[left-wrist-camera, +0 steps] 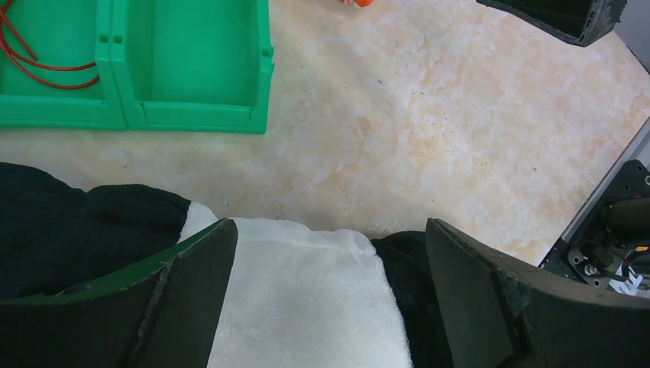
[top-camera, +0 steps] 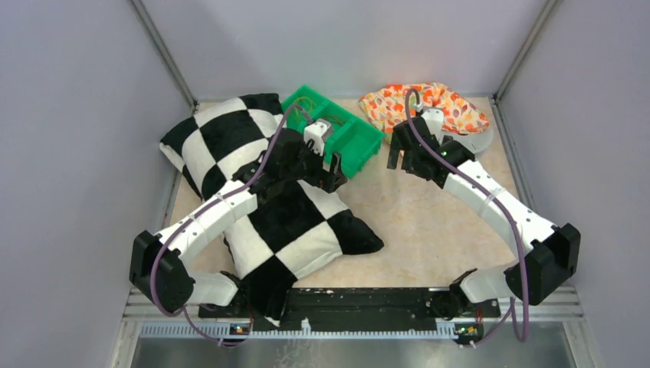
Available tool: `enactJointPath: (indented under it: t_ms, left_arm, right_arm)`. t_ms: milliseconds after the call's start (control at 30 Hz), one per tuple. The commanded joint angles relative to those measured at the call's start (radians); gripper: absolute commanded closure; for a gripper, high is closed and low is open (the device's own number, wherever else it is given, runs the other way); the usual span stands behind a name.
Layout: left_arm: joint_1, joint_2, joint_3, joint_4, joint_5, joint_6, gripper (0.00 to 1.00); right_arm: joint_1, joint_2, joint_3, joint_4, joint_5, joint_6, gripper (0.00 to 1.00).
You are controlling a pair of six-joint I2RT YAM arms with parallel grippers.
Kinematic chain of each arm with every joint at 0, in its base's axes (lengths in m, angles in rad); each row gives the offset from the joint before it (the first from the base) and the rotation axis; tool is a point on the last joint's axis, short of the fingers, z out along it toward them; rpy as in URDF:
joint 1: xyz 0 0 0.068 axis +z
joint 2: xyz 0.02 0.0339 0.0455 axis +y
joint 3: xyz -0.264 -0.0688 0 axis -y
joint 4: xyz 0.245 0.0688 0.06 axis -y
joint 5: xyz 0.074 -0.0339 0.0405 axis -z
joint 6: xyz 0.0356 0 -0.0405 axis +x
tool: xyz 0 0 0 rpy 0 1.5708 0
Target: Wrap the cables
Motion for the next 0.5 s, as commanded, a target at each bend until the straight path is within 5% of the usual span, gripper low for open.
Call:
enactJointPath:
  t_ms: [0,467]
  left_arm:
    - [-0.002,-0.003,0.016,0.055,0.016,-0.006,0.01]
    - [-0.004,0.023,0.045,0.002,0.092,-0.015,0.01]
  right_arm:
    - [-0.005,-0.021,-0.018,0.027,0.013,0.030,0.01]
    - [-0.051,-0.073,-0.119,0.105,-0.037,-0.009,0.01]
